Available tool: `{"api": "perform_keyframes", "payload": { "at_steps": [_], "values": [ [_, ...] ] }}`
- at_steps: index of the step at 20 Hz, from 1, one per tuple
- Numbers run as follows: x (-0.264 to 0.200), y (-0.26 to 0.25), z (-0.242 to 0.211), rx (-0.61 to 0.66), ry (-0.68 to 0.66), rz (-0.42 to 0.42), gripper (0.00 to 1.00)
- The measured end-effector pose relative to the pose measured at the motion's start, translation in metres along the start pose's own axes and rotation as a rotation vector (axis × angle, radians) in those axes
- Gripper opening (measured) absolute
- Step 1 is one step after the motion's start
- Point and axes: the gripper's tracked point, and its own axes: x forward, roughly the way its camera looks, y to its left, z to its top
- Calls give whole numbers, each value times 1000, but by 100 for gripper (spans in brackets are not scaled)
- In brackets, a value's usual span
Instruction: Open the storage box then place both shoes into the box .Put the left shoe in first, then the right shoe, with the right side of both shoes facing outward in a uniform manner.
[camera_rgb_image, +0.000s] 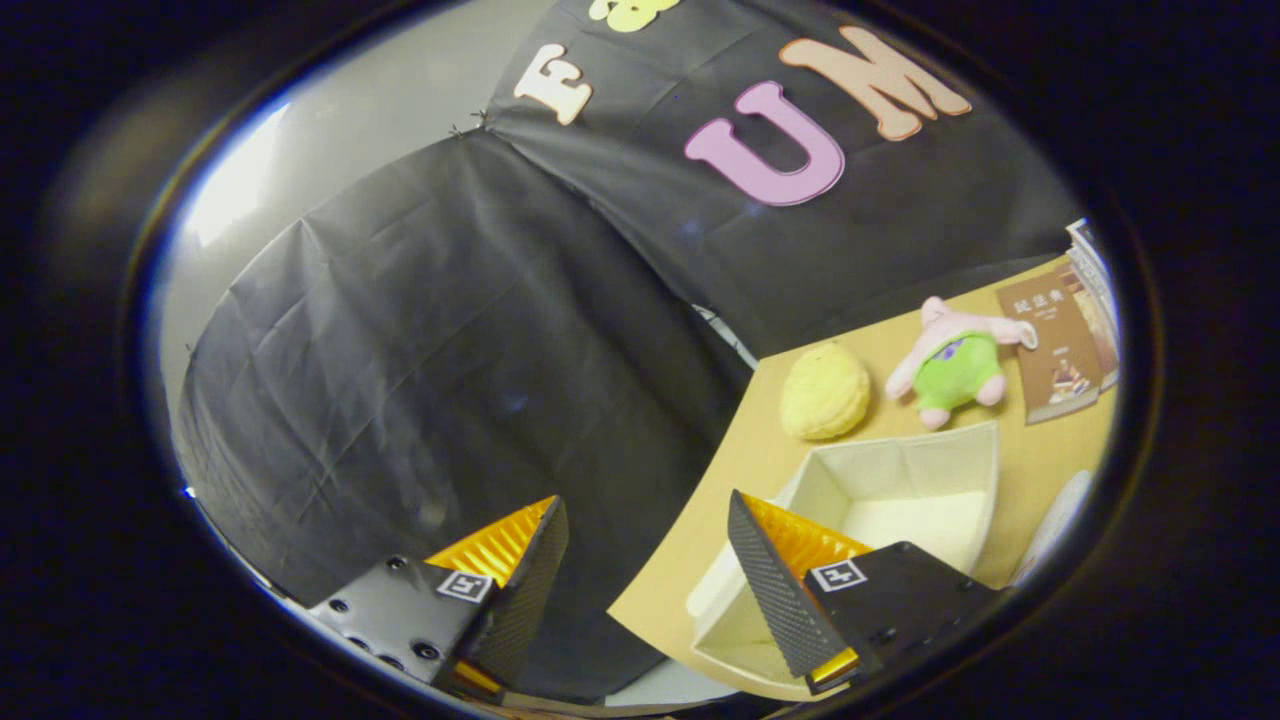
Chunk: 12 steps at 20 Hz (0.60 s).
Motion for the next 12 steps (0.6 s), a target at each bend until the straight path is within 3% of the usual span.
{"api": "perform_keyframes", "payload": {
  "at_steps": [1, 8, 12],
  "values": [
    [-11, -14, 7, -11, -19, -31, 99],
    [-106, -140, 26, -164, -60, -298, 100],
    [-145, -187, 25, -140, -52, -354, 100]
  ]
}}
